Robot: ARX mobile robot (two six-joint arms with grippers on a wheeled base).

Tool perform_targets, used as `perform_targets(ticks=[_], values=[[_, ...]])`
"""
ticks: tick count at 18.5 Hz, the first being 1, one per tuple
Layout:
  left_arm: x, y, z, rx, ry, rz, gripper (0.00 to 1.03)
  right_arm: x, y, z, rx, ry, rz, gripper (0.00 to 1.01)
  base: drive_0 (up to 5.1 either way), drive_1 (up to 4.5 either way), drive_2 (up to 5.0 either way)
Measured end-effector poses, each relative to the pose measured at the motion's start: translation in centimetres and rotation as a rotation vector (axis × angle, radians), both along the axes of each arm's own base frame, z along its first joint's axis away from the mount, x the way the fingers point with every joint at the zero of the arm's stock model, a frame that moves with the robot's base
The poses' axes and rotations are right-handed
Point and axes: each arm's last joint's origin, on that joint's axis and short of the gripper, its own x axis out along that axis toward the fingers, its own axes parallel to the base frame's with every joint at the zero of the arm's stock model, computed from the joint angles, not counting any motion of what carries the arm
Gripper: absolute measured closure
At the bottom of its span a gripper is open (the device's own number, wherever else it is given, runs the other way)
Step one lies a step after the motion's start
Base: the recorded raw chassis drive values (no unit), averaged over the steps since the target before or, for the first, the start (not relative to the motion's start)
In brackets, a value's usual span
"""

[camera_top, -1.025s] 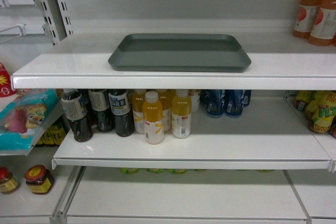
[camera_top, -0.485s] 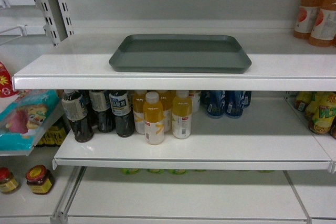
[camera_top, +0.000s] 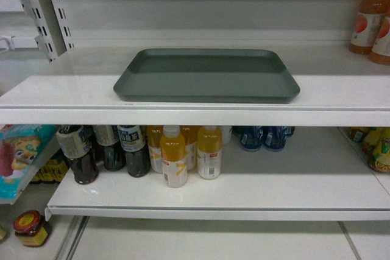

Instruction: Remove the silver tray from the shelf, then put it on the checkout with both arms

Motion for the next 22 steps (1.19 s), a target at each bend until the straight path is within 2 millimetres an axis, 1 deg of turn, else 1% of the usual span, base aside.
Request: perform_targets(ticks=[22], values=[[0.0, 0.0, -0.02, 0.0, 0.002, 0.0, 0.05, 0.0, 0.0, -0.01, 0.0, 0.001, 0.0, 0.03, 0.0, 0.0, 0.0]])
